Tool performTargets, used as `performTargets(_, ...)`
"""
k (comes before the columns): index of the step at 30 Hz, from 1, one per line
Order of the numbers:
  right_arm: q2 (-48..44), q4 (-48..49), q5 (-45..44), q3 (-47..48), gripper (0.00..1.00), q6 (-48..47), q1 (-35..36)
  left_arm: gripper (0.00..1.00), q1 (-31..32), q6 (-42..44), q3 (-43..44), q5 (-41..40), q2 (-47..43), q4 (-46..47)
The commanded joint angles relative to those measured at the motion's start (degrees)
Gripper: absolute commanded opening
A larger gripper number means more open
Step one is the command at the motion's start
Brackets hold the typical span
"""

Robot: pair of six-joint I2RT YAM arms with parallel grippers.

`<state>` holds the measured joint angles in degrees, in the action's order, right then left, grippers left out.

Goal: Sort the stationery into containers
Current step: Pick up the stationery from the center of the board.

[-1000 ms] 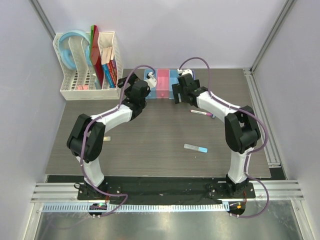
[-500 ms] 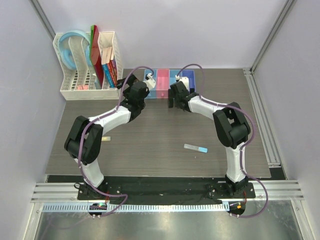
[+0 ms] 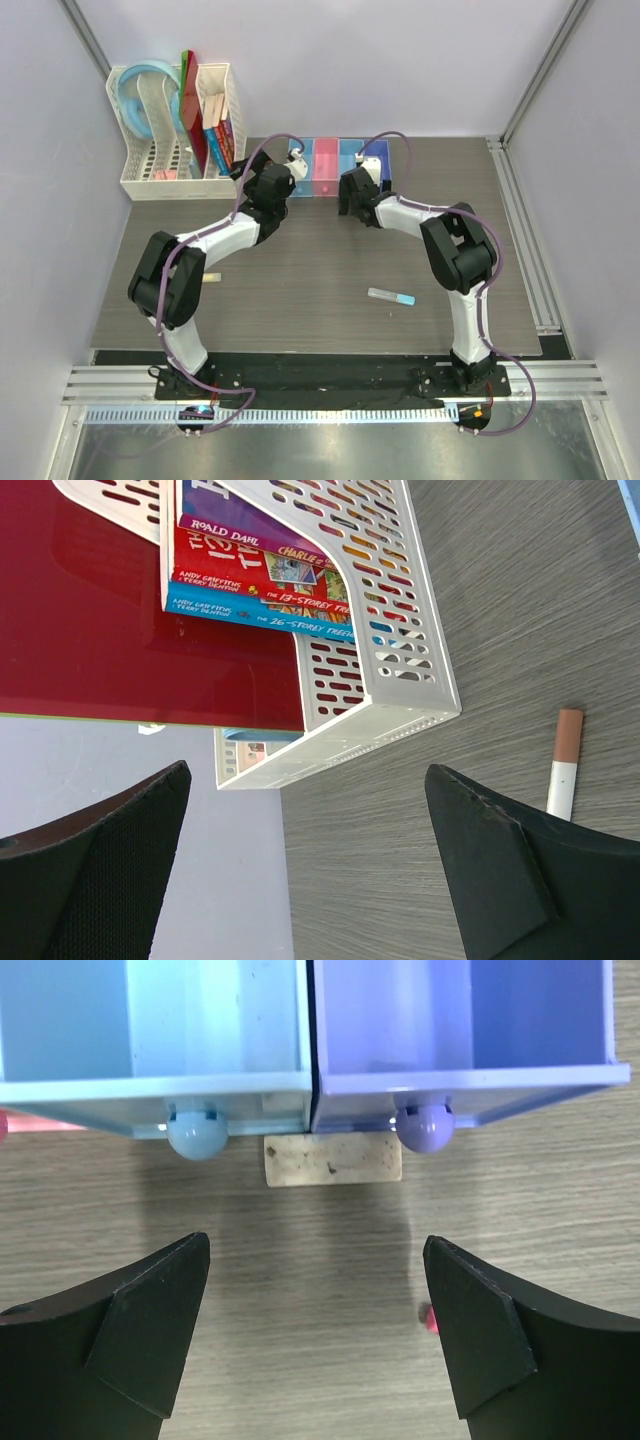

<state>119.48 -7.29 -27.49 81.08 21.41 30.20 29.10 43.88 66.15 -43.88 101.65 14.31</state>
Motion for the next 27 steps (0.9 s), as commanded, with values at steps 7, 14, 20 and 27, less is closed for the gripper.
performTargets(7,3.48,5.71,-4.33,1.36,0.93,1.71,-0.66,1.00,-0.36,-0.72,-0.32,0.55,-1.19,2.31)
performTargets(14,5.32,5.80,-4.68,3.03,0.93,1.36,-1.81,1.00,-0.45,-0.81,-0.06,0.64,-0.66,2.31)
performTargets(20,6.38,5.71,-4.33,3.91,0.92,1.00,-3.12,1.00,-0.45,-0.81,-0.06,0.55,-0.31,2.22)
performTargets(27,7.34,5.97,-3.37,4.35,0.88,0.04,-3.39,1.00,-0.36,-0.90,0.56,0.37,-0.31,1.60)
